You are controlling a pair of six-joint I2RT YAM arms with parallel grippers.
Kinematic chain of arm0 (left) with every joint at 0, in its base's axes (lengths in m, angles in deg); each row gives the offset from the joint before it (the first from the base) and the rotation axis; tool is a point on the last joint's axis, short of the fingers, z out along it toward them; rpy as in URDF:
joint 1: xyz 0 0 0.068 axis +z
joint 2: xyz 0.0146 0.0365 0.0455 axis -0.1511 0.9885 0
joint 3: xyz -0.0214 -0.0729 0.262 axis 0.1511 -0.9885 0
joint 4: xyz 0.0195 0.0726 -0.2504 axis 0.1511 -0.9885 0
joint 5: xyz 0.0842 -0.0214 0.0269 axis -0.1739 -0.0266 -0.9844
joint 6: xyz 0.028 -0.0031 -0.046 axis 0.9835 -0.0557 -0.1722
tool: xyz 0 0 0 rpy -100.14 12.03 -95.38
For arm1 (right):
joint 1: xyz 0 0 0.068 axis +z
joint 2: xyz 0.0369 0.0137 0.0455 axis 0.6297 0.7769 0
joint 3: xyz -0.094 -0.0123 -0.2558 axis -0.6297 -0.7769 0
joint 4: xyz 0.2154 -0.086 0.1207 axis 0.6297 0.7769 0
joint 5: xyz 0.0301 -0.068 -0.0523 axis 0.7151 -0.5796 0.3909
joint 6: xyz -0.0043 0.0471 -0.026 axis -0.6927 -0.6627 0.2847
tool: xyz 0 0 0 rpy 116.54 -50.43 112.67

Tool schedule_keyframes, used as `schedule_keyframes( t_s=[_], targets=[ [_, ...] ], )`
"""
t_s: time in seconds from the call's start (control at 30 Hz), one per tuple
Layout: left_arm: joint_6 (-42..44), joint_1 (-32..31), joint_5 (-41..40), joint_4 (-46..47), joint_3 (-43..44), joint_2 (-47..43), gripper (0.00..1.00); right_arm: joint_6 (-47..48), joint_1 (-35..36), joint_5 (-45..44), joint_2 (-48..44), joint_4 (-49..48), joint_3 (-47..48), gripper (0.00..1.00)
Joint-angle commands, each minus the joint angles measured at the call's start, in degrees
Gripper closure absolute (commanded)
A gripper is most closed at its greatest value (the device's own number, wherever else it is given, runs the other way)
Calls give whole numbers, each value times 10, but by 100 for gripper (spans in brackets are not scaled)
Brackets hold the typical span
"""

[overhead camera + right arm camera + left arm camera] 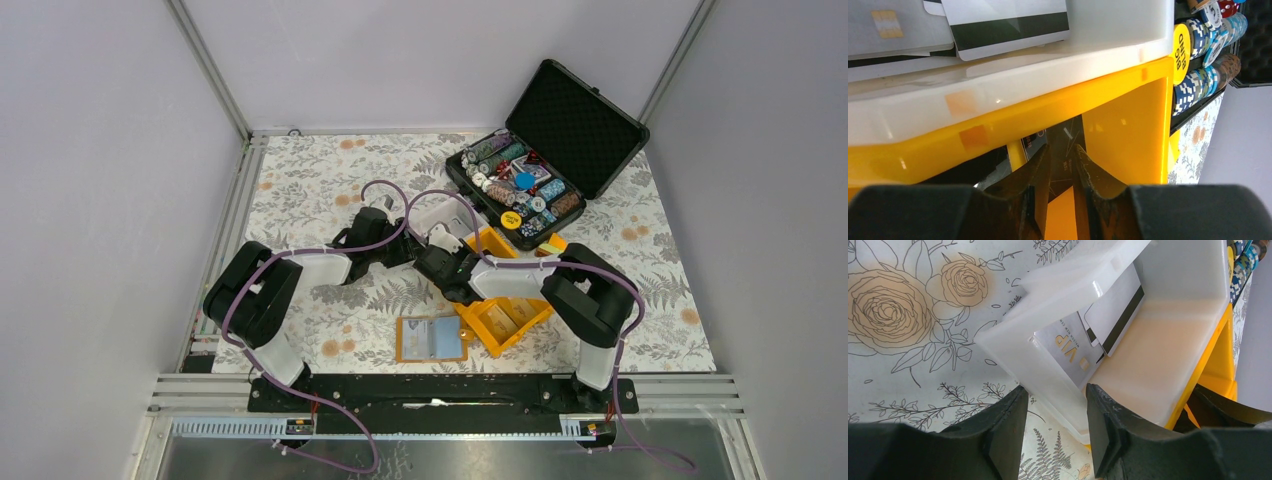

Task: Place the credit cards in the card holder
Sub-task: Pick up the credit card from the storage box.

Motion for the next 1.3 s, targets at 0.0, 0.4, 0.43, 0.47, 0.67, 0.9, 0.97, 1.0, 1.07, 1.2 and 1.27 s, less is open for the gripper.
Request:
schedule_keyframes(
  t_s=[0.0, 0.4, 0.43, 0.47, 0.67, 0.9, 0.97, 1.0, 1.07, 1.2, 1.27],
  targets=[
    [40, -16, -20, 26, 13, 14, 78, 0, 5, -39, -26, 2, 8, 73],
    [41, -16, -20, 25, 13, 10, 79, -14, -6, -54, -15, 3, 8, 84],
    [41, -17, -20, 25, 13, 10, 79, -16, -10, -46, -15, 2, 8, 84],
    [41, -17, -20, 24, 13, 9, 79, -19, -16, -38, -14, 0, 6, 85],
    [43, -16, -21, 24, 11, 3, 79, -32, -46, 16, -57, -27, -8, 100],
    [45, -16, -26, 24, 5, -10, 80, -49, -89, 118, -226, -65, -50, 100],
    [46, -16, -28, 24, 4, -13, 80, -53, -108, 161, -269, -72, -66, 100],
    [46, -16, -28, 25, 4, -14, 80, -57, -117, 177, -286, -73, -74, 100],
    [46, -16, -26, 24, 4, -16, 80, -61, -136, 213, -320, -72, -88, 100],
    [47, -17, -23, 25, 2, -21, 80, -64, -163, 289, -363, -62, -108, 100],
    [49, -17, -21, 27, 2, -24, 80, -68, -164, 298, -356, -39, -97, 100]
  ],
)
